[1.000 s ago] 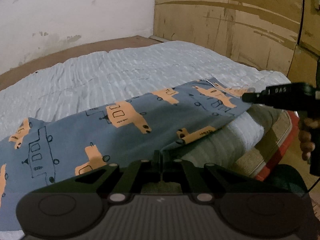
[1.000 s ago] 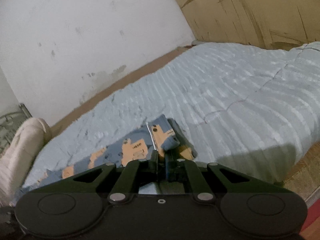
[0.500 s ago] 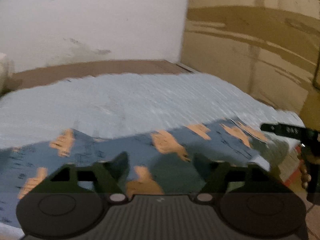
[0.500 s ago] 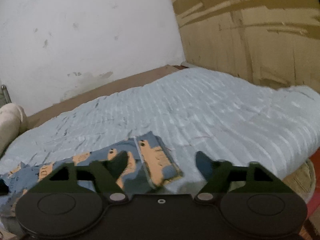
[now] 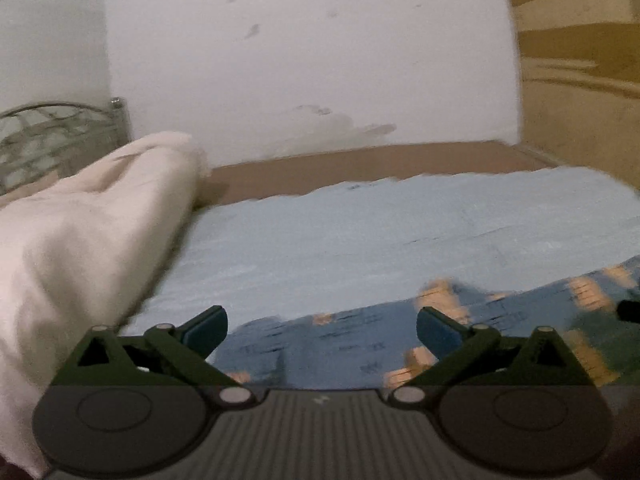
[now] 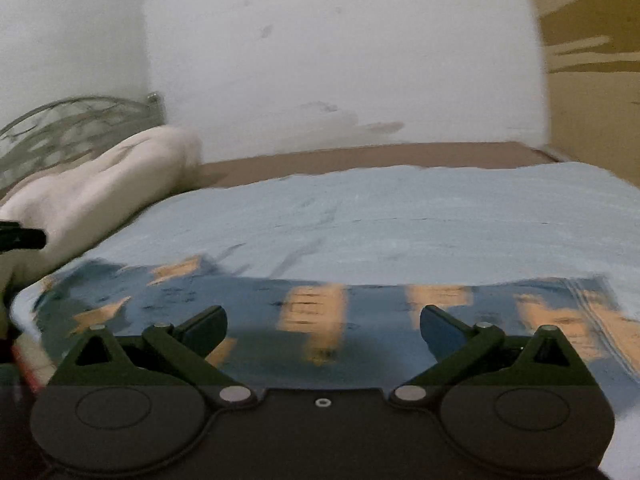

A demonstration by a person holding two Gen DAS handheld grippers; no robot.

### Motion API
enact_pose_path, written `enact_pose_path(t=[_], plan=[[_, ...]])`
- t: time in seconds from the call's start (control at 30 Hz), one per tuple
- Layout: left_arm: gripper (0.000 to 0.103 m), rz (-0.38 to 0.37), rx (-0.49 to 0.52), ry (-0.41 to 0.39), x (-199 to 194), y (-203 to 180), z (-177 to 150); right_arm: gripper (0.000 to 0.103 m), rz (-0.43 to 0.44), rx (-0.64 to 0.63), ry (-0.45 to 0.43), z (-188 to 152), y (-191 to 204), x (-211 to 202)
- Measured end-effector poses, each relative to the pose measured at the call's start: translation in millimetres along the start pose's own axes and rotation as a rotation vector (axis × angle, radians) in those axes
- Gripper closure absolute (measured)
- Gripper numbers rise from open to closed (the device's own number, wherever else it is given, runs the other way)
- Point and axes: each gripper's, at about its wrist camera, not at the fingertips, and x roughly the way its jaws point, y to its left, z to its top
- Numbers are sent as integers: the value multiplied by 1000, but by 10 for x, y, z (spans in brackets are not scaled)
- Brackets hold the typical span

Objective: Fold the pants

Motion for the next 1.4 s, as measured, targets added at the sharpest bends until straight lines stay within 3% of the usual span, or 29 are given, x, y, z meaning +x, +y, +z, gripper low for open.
enact_pose_path(t=[0.1,0.33,0.5,0.7,0.93,1.03,1.17,1.3,1.4], plan=[[1,35,-37,41,109,269,-163,1,60,-21,21,11,260,189],[1,3,-182,110,340,669,-619,1,117,-73,44,-113,827,465],[1,-53,-262,108,461,811,-694,1,63,-124,43,-291,1013,577],[1,-211,-396,129,734,1000,-686,1,9,-158,27,-378,1104,632],[3,-239,-514,220,1002,1163,-725,1,-20,-159,21,-406,1153,668],[4,-237,-543,217,996,1202,-744,1,-37,-152,10,-428,1173,678],[10,-231,-567,215,965,1227,-753,1,-55,-151,-1,-451,1204,694],[27,-264,-671,193,934,1321,-783,1,-54,-148,-5,-475,1201,688],[42,-232,-703,190,910,1342,-811,1,-58,-146,-9,-485,1205,685]])
